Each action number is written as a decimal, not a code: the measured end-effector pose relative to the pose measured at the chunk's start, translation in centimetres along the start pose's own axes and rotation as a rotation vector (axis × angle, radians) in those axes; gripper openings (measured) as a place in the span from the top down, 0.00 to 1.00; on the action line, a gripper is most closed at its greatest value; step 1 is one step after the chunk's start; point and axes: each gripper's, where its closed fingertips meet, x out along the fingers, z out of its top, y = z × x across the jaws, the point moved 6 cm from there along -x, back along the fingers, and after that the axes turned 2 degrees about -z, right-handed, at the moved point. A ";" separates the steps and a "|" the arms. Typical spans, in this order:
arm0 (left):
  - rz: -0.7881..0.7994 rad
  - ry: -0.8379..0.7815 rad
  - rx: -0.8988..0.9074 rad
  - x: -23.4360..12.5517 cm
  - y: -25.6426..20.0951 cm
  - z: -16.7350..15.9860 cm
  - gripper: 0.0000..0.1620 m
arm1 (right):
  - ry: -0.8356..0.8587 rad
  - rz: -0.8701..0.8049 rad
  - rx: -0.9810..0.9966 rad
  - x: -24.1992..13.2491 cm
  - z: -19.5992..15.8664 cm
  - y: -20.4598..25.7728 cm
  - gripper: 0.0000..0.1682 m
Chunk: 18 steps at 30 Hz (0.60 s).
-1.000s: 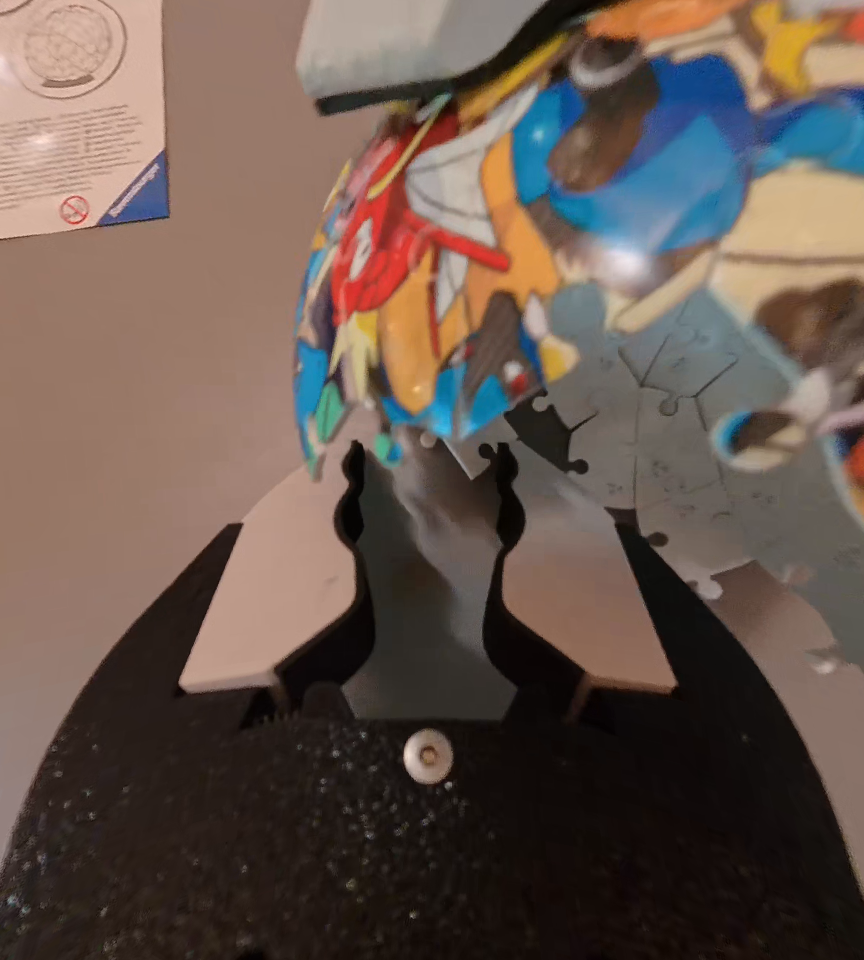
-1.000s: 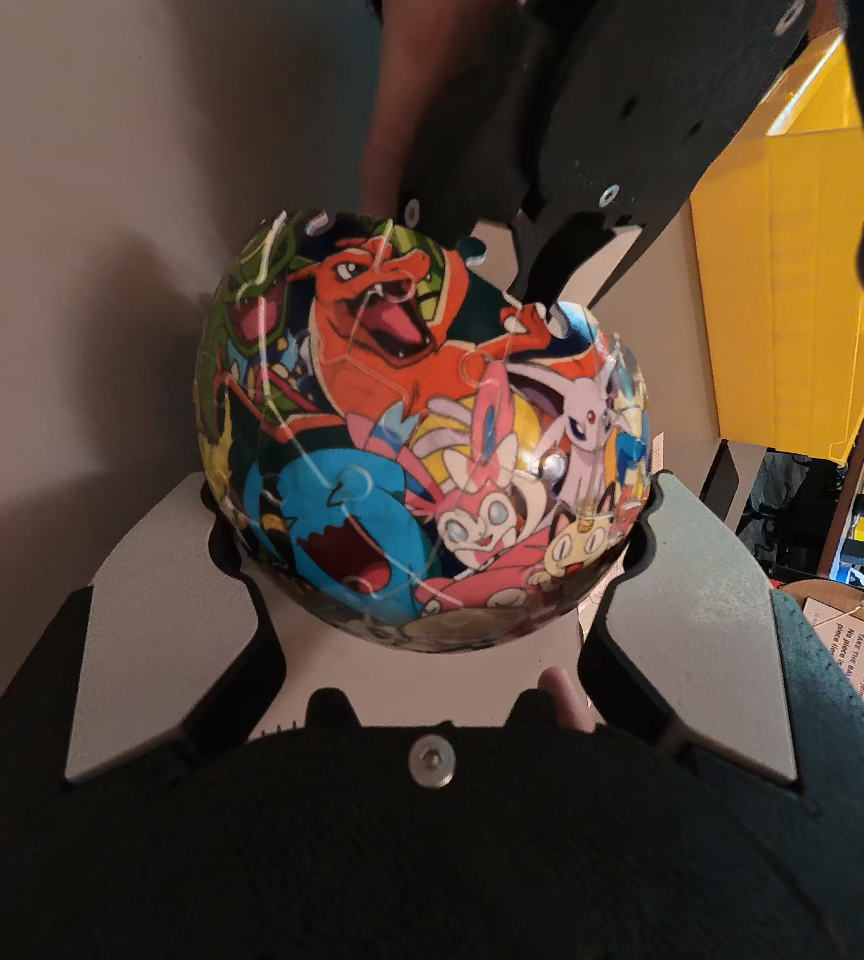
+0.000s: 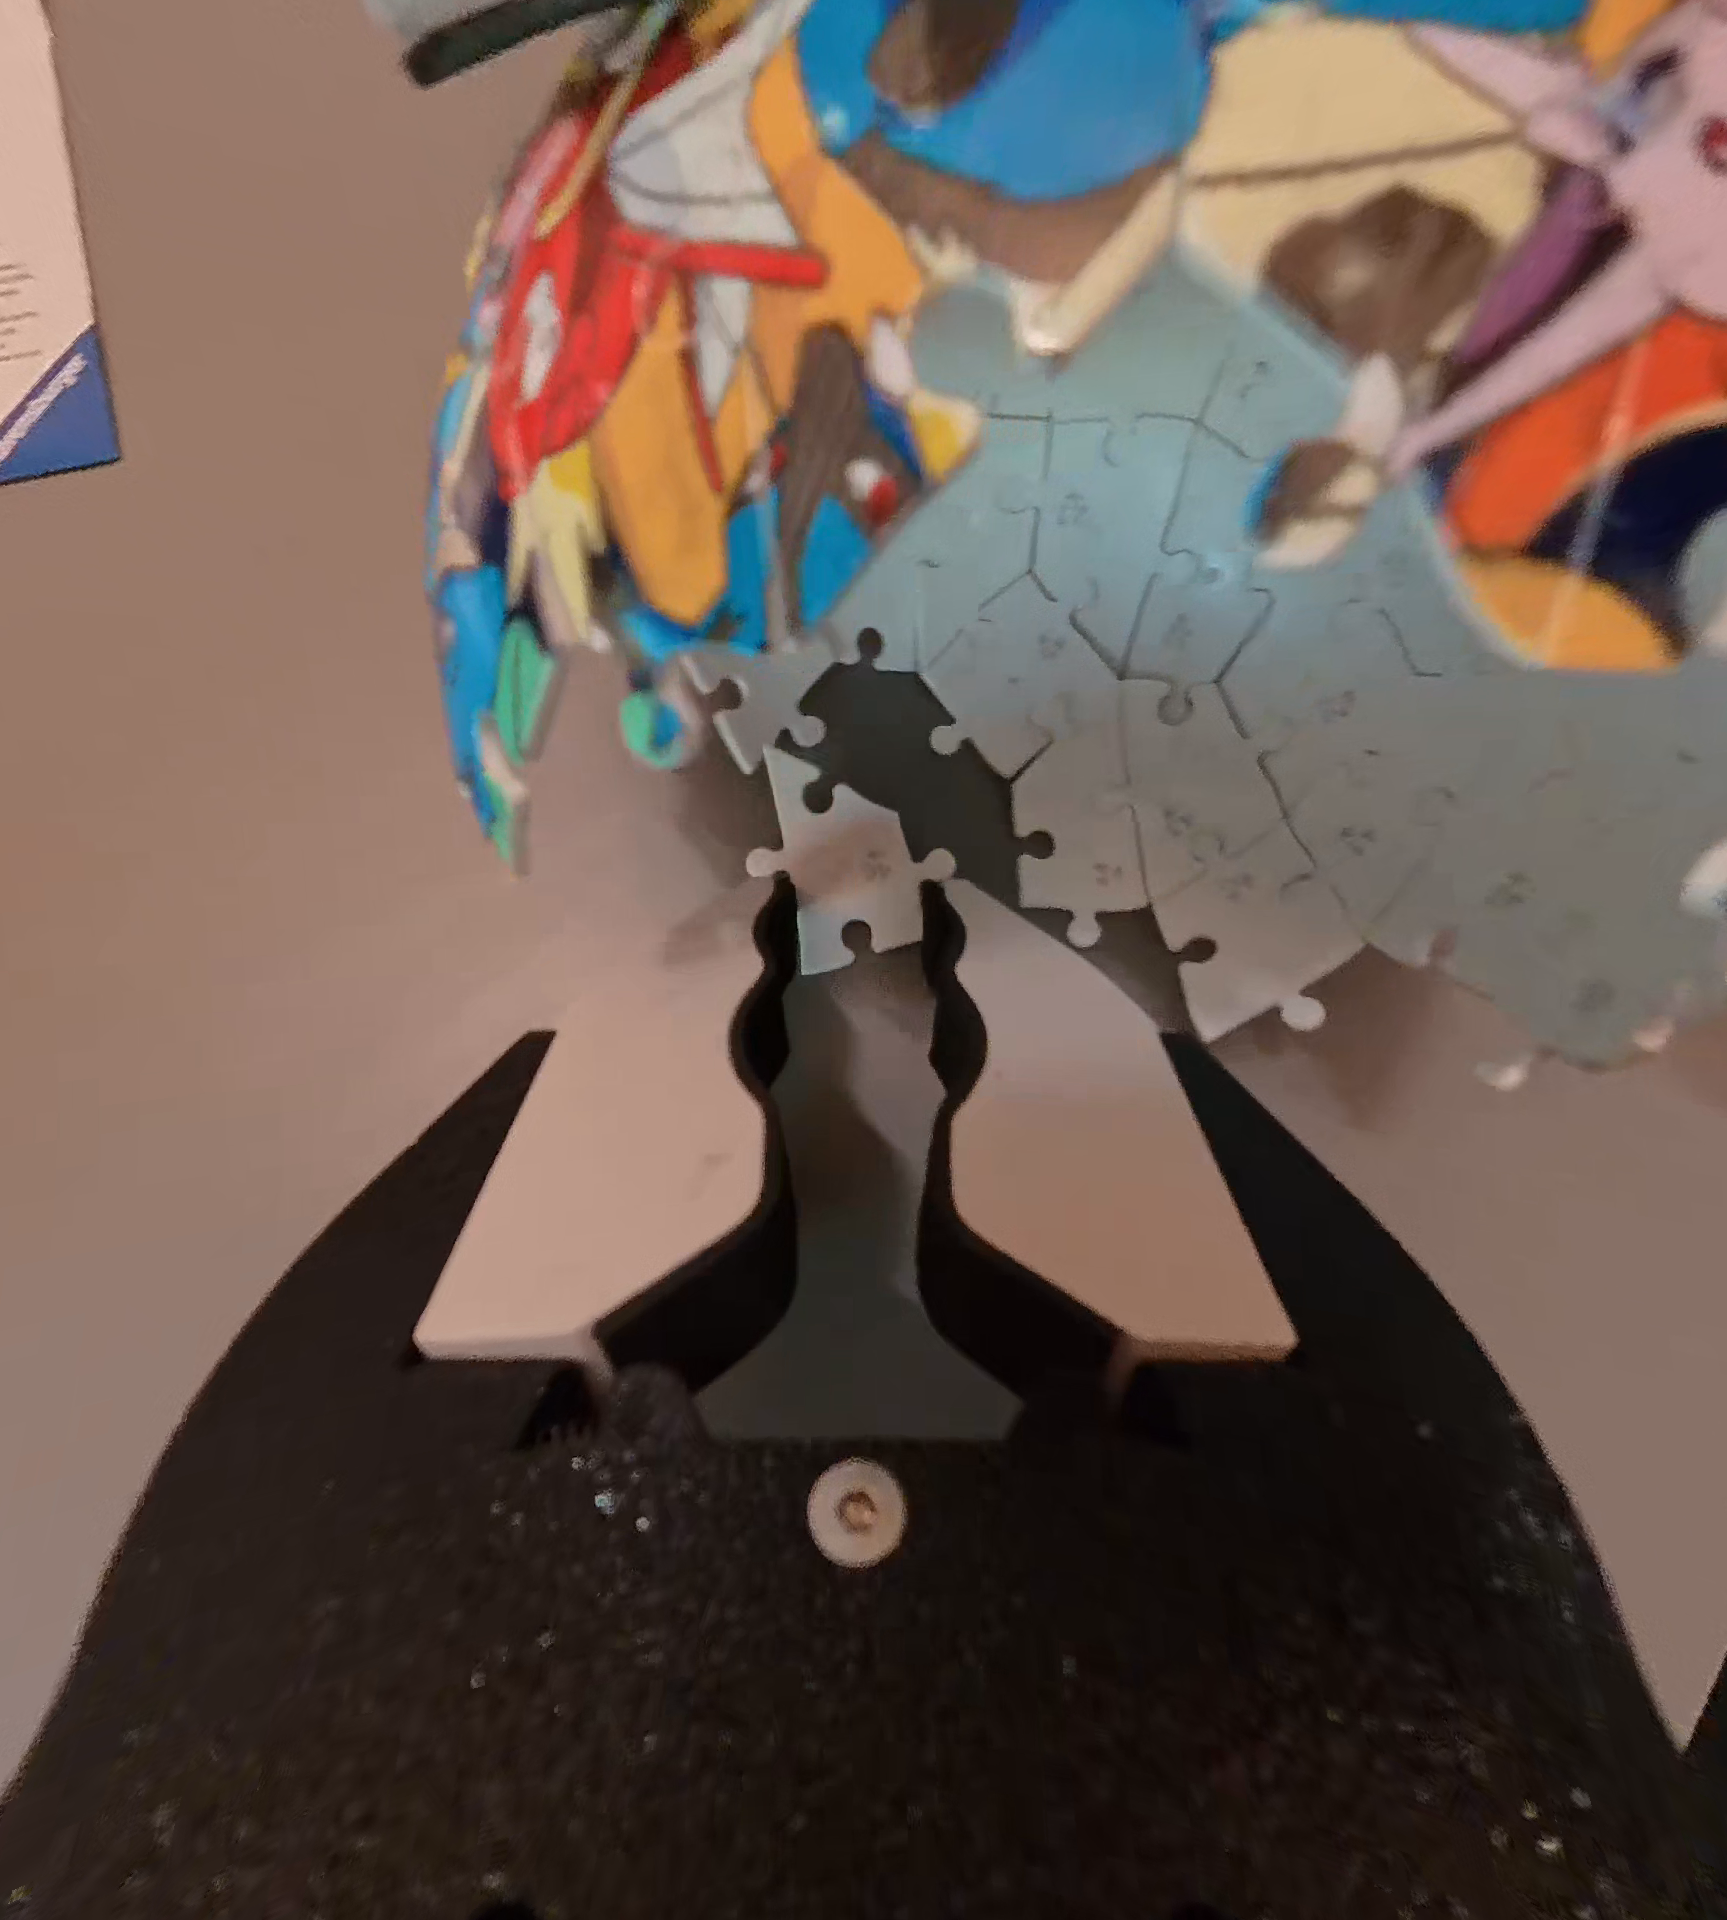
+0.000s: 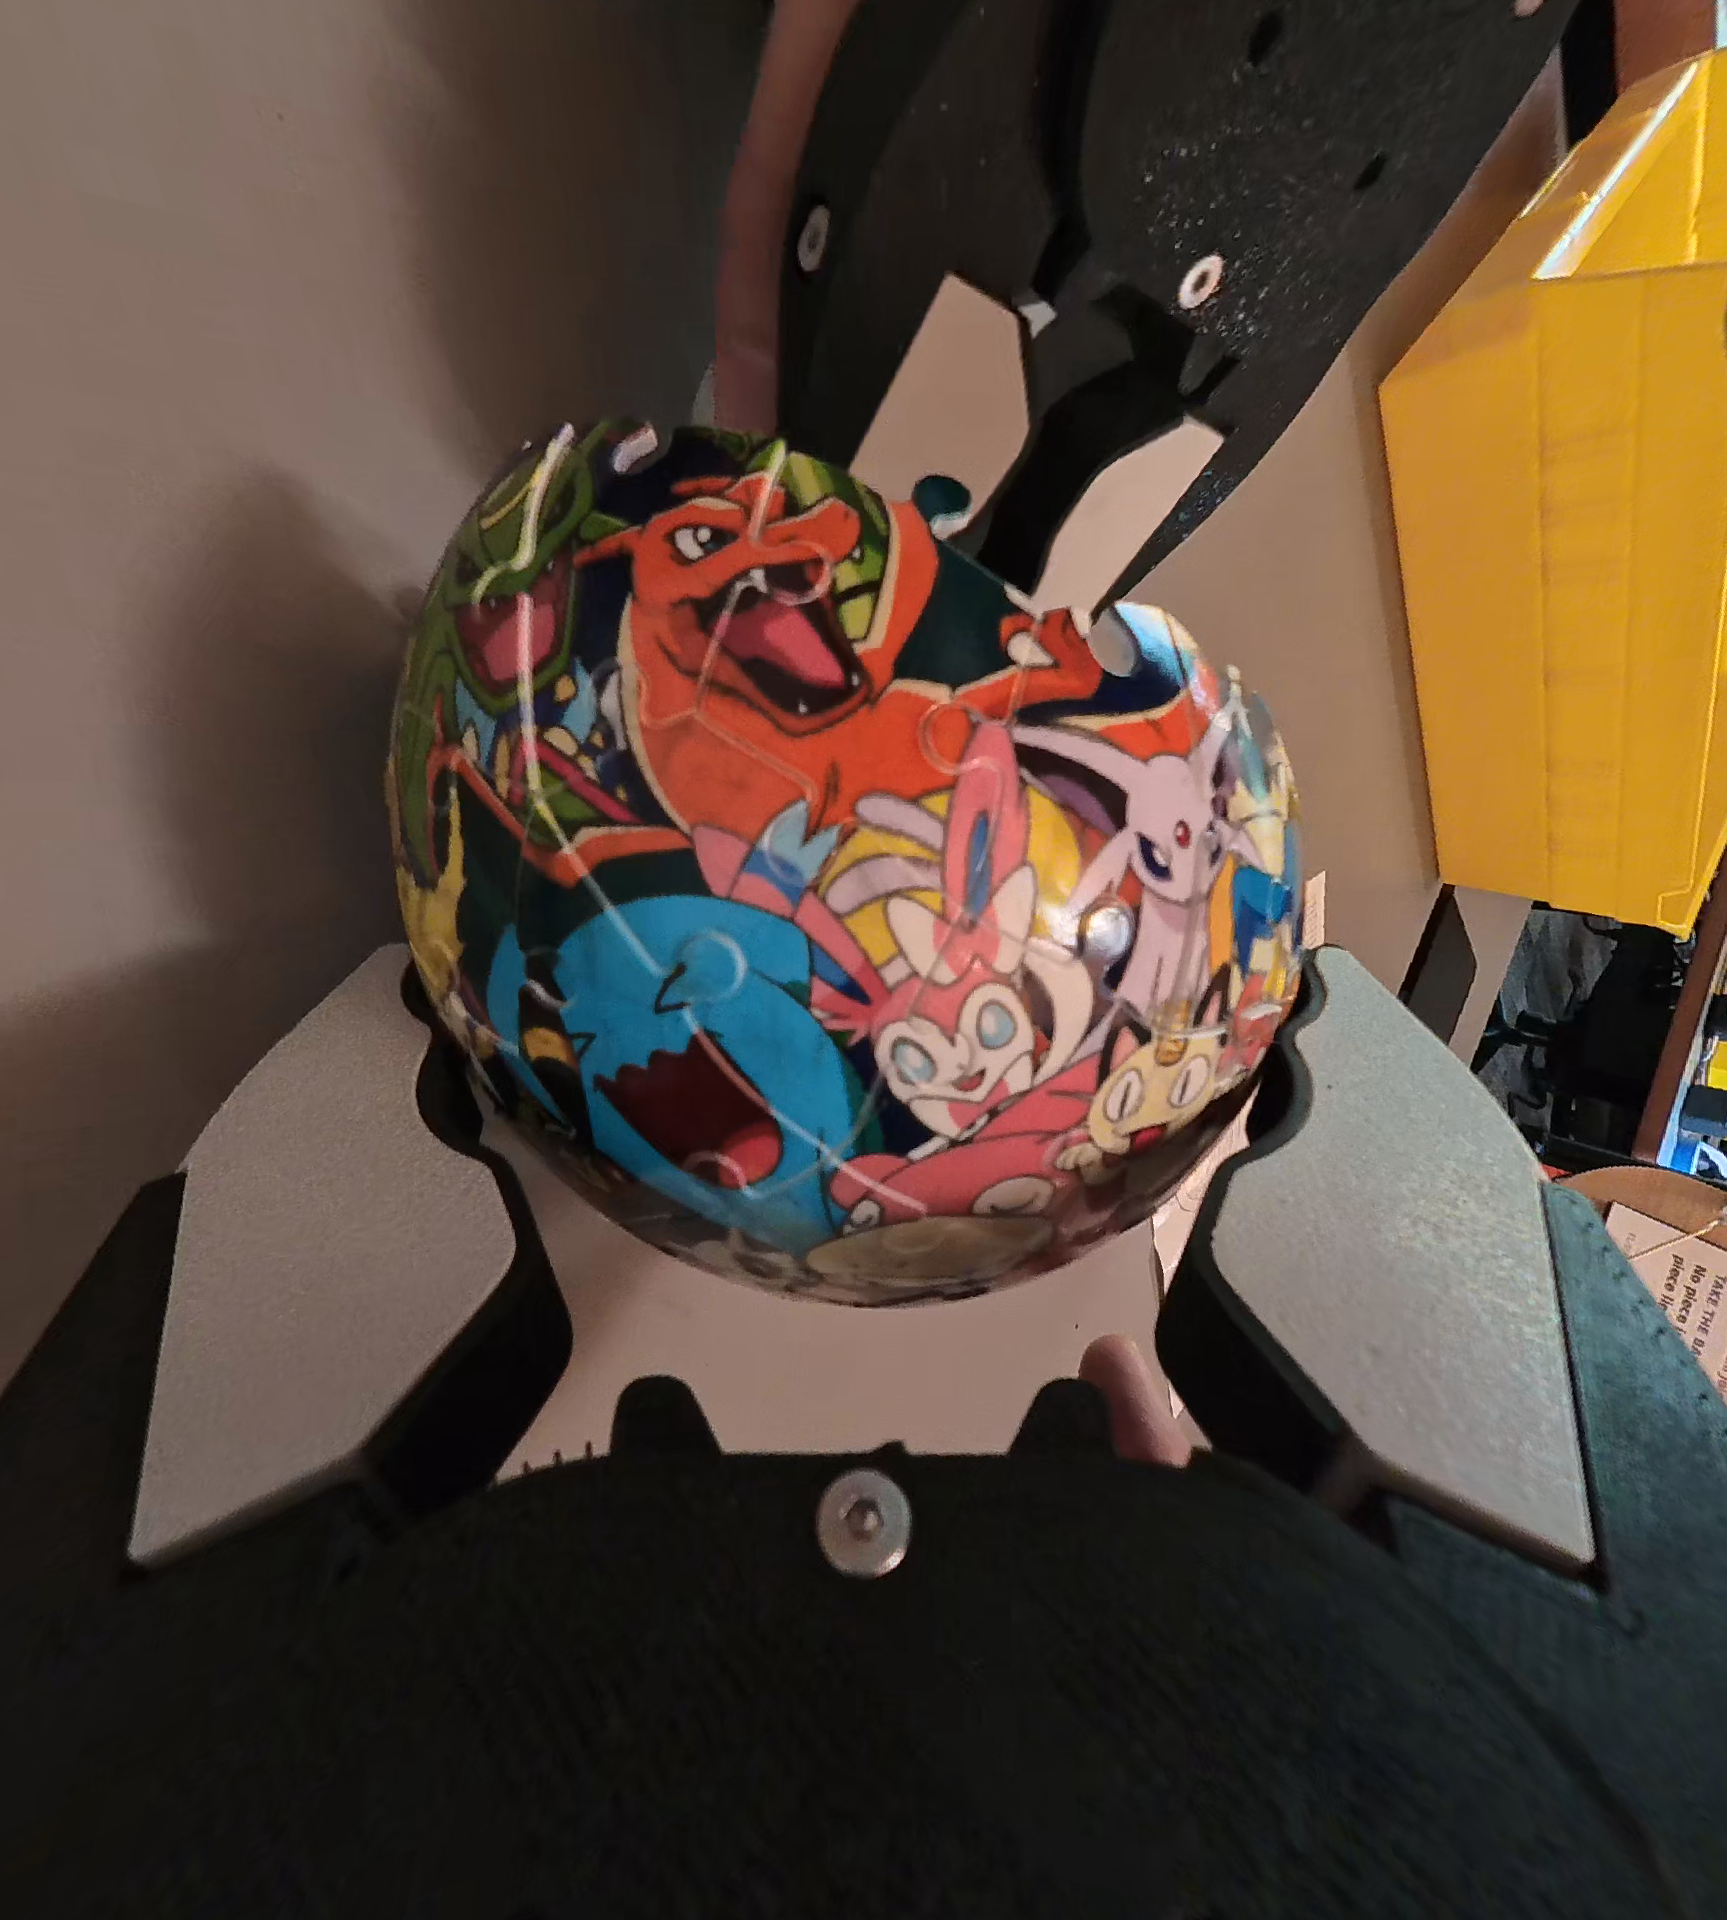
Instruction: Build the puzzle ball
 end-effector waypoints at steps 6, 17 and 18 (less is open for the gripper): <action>-0.005 -0.012 0.121 0.5 -1.1 0.7 0.86 | 0.001 0.000 0.003 0.0 0.0 0.0 0.14; -0.091 -0.006 0.127 0.7 -1.2 0.8 0.83 | -0.001 0.001 0.004 0.0 0.0 0.0 0.14; -0.098 -0.010 0.129 0.6 -1.2 0.7 0.82 | -0.001 0.002 0.004 0.0 0.0 0.0 0.14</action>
